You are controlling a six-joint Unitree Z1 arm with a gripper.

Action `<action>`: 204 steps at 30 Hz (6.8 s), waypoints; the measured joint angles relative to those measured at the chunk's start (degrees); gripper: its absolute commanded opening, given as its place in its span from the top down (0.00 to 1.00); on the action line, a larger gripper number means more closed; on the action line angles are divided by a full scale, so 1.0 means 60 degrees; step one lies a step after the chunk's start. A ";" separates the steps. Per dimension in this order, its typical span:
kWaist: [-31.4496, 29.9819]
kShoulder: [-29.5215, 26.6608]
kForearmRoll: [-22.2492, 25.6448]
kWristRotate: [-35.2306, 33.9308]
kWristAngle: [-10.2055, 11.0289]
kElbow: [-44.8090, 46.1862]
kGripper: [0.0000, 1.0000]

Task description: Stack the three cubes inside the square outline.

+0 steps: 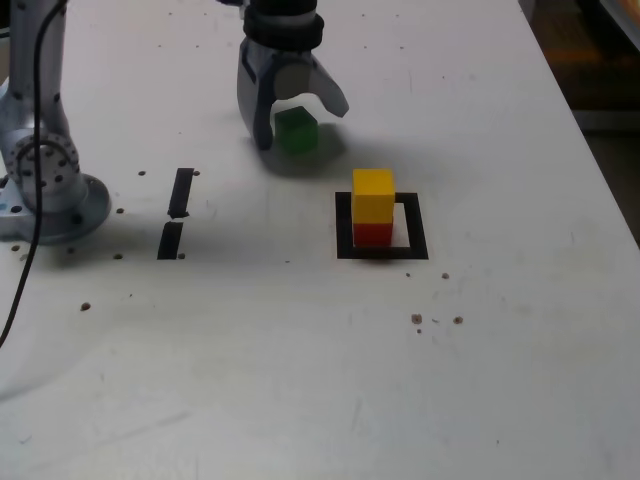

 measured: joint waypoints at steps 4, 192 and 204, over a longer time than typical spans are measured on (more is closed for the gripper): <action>0.0088 0.0124 -0.0022 0.0075 0.0000 -0.0001 0.06; -0.5212 -0.4021 -0.0845 -0.3102 0.1103 0.2825 0.00; -0.5212 -0.3942 -0.1744 -0.2256 0.0069 0.3805 0.01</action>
